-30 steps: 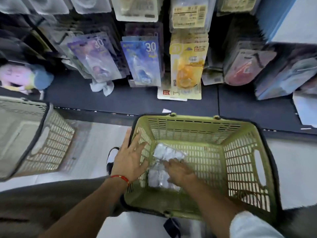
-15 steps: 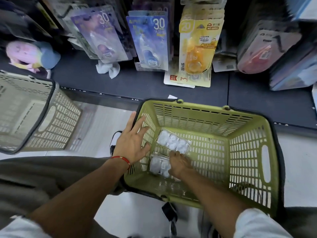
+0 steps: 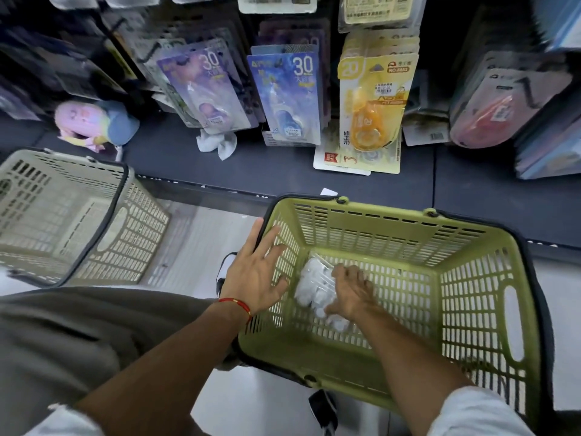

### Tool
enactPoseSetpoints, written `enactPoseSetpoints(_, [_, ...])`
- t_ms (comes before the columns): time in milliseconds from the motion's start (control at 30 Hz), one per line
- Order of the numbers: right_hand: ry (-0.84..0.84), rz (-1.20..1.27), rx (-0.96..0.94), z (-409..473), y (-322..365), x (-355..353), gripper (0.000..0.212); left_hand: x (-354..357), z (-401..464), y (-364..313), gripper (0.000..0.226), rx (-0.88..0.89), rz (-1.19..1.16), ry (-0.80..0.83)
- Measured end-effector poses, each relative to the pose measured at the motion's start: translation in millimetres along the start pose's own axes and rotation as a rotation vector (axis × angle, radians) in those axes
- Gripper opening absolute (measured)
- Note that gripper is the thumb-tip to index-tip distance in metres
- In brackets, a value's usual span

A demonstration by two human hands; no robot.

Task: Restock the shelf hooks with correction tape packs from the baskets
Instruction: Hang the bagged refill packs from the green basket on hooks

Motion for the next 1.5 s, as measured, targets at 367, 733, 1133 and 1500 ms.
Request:
enactPoseSetpoints(367, [0.318, 0.847, -0.087, -56.2, 14.2, -82.9, 0.051, -55.0, -9.7, -26.8, 0.063, -0.212, -0.365, -0.176])
enactPoseSetpoints(733, [-0.074, 1.116, -0.249, -133.7, 18.0, -328.0, 0.022, -157.2, 35.1, -86.2, 0.024, -0.522, -1.682, 0.095])
enactPoseSetpoints(1133, [-1.073, 0.075, -0.830, -229.1, 43.9, -464.3, 0.048, -245.3, 87.6, -111.6, 0.045, -0.214, -1.941, 0.458])
enactPoseSetpoints(1500, [-0.697, 1.168, -0.241, -179.4, -9.6, -429.3, 0.060, -252.8, 103.7, -133.6, 0.060, 0.042, -1.893, 0.277])
Point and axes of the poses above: each hand's wrist, its own z-axis towards the middle knuckle, its own x-axis out of the palm, y = z × x, the point moved 10 cm from there along z, towards the middle knuckle, and after that the axes turned 6 degrees about -y, right-handed, at the moved point
